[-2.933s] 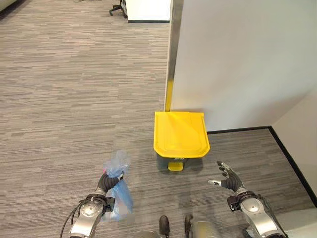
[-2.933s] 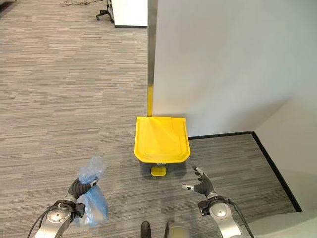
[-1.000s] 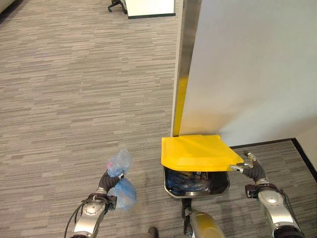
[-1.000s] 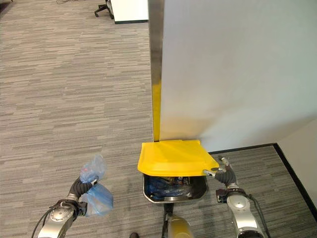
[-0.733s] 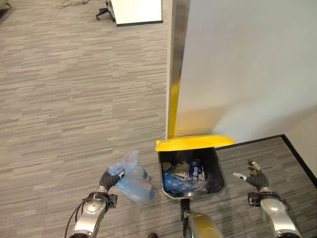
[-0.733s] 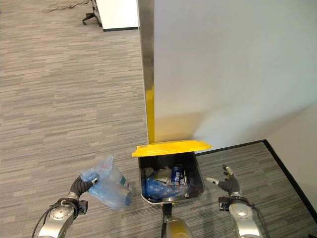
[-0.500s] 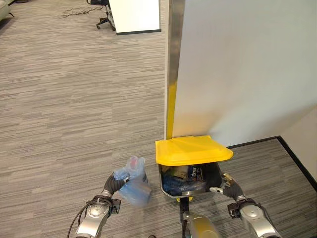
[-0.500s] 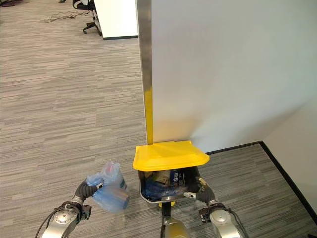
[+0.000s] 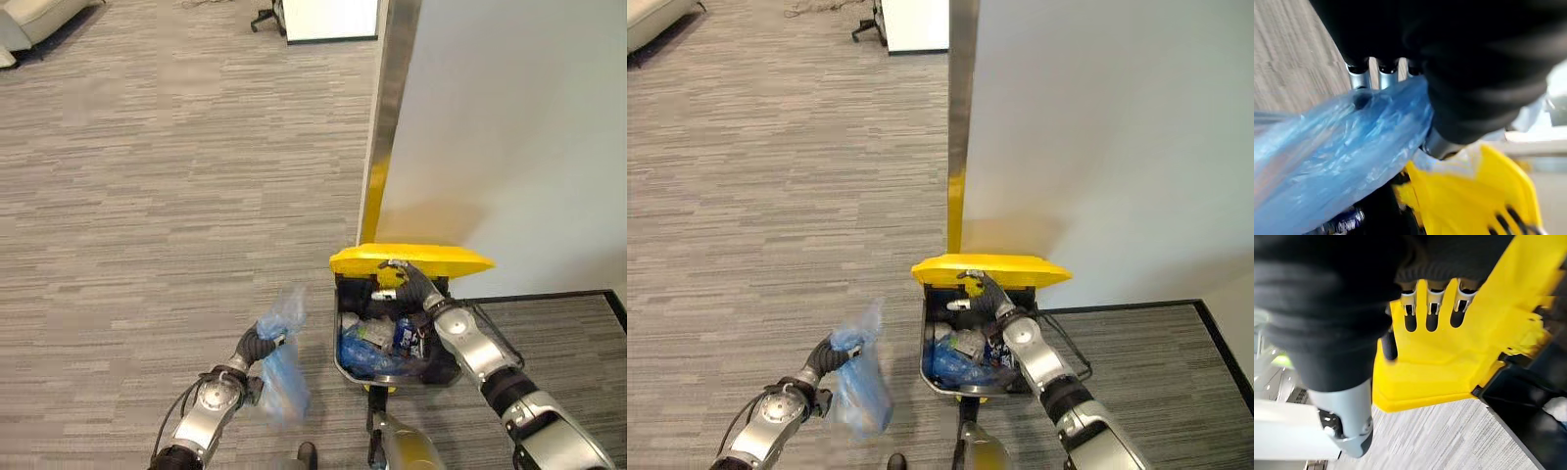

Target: Gather garbage on tea table into small bin, then transfer packed bag to large trash can.

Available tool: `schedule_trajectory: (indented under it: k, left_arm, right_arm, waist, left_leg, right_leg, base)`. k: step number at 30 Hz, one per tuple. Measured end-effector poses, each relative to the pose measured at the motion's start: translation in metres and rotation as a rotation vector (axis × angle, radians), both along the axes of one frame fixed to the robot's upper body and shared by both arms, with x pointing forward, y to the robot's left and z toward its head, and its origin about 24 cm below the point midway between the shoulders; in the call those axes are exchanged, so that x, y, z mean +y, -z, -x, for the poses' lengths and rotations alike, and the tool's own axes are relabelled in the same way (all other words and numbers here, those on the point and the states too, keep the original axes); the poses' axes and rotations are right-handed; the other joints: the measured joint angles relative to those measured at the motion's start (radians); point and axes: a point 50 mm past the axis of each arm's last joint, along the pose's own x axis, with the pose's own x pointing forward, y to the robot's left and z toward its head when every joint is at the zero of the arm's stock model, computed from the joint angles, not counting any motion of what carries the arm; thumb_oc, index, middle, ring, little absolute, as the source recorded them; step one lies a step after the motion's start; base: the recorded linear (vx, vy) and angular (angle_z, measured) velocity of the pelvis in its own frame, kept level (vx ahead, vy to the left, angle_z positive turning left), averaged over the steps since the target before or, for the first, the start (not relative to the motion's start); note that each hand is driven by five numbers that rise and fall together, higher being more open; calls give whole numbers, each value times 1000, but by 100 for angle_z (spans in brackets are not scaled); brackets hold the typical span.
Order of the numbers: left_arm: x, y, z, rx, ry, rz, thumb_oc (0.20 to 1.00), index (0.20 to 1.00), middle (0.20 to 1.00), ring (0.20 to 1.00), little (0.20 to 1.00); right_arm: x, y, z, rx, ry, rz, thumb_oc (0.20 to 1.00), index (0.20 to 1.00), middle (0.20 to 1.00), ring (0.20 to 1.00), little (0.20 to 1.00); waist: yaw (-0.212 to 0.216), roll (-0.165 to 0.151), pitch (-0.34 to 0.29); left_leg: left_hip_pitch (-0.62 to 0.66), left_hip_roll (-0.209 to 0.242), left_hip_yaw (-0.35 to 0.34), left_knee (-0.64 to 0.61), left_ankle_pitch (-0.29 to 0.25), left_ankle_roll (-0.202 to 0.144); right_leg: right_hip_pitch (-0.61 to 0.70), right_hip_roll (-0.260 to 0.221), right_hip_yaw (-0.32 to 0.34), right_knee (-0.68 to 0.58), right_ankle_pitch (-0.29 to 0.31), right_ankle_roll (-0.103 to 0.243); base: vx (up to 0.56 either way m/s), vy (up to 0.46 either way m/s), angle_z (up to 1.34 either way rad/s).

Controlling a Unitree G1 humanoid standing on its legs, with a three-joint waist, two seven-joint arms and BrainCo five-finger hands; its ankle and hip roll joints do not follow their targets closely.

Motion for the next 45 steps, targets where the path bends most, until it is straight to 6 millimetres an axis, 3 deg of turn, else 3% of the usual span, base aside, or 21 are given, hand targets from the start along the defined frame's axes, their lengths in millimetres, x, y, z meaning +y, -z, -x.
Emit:
schedule_trajectory:
  k: [7,10,14,20,24,26,27,28,31,34,39,45]
  left_arm:
    - [-49,-60,-42,-227,273,24,200,200,200,200,200]
    - [-79,-95,-61,-351,389,50,200,200,200,200,200]
    - [-108,-124,-86,-436,457,26,200,200,200,200,200]
    - [-102,-123,-130,-394,330,-188,200,200,200,200,200]
    - [-99,-110,-138,-336,295,-326,200,200,200,200,200]
    - [-101,-106,-137,-321,300,-341,200,200,200,200,200]
    - [-103,-104,-137,-319,304,-354,322,322,322,322,322]
    - [-104,-103,-137,-317,306,-365,1000,1000,1000,1000,1000]
    - [-101,-101,-138,-312,301,-413,1000,1000,1000,1000,1000]
    - [-97,-102,-139,-331,288,-455,1000,1000,1000,1000,1000]
    - [-85,-103,-141,-337,248,-457,1000,1000,1000,1000,1000]
    - [-65,-112,-134,-396,140,-317,1000,1000,1000,1000,1000]
  right_arm:
    - [-16,-24,-31,-37,83,78,1000,1000,1000,1000,1000]
    - [-25,-53,-50,-101,104,148,1000,1000,1000,1000,1000]
    - [-13,-96,-70,-216,75,207,1000,1000,1000,1000,1000]
    - [9,-161,-88,-385,37,276,1000,1000,1000,1000,1000]
    - [19,-193,-90,-485,35,269,1000,1000,1000,1000,1000]
    - [23,-197,-89,-502,29,251,1000,1000,1000,1000,1000]
    - [27,-197,-88,-511,19,251,1000,1000,1000,1000,1000]
    - [30,-199,-86,-524,8,248,1000,1000,1000,1000,1000]
    - [46,-211,-78,-589,-54,197,1000,1000,1000,1000,1000]
    - [54,-208,-73,-602,-94,184,1000,1000,1000,1000,1000]
    - [52,-193,-70,-578,-107,176,1000,1000,1000,1000,1000]
    - [37,-155,-60,-499,-97,156,1000,1000,1000,1000,1000]
  waist:
    - [-2,-25,71]
    - [-6,-37,108]
    - [-45,-57,143]
    - [-110,-66,226]
    - [-135,-64,252]
    - [-144,-65,265]
    - [-146,-63,268]
    - [-150,-61,272]
    - [-170,-59,276]
    - [-170,-57,279]
    - [-164,-58,279]
    - [-138,-60,277]
  left_leg:
    - [-81,-23,1,61,-4,-2]
    - [-101,-38,19,86,-11,5]
    - [-170,-58,42,151,-27,13]
    - [-266,-68,88,273,-81,22]
    - [-340,-68,110,322,-99,25]
    - [-349,-67,111,327,-104,24]
    - [-351,-66,111,325,-104,24]
    - [-351,-66,111,325,-106,25]
    - [-371,-66,112,326,-106,26]
    - [-369,-63,110,324,-107,25]
    - [-359,-64,109,324,-107,26]
    - [-304,-62,96,328,-109,23]
  right_leg:
    - [-65,-27,3,37,5,-2]
    - [-91,-35,27,52,8,0]
    - [-146,-50,56,65,28,12]
    - [-209,-53,95,69,59,17]
    - [-269,-52,114,70,71,9]
    - [-276,-50,114,69,77,6]
    - [-278,-49,115,70,76,5]
    - [-279,-48,115,70,75,4]
    - [-298,-49,116,71,75,2]
    - [-298,-47,114,73,83,-12]
    - [-293,-52,113,92,80,-19]
    - [-234,-53,103,107,64,-20]
  base:
    - [-91,-36,3]
    - [-115,-13,-15]
    - [-97,-12,-13]
    - [-46,-18,-19]
    - [-12,-9,-12]
    - [0,0,0]
    - [0,0,0]
    - [0,0,0]
    - [0,0,0]
    - [0,0,0]
    - [0,0,0]
    - [-20,-15,5]
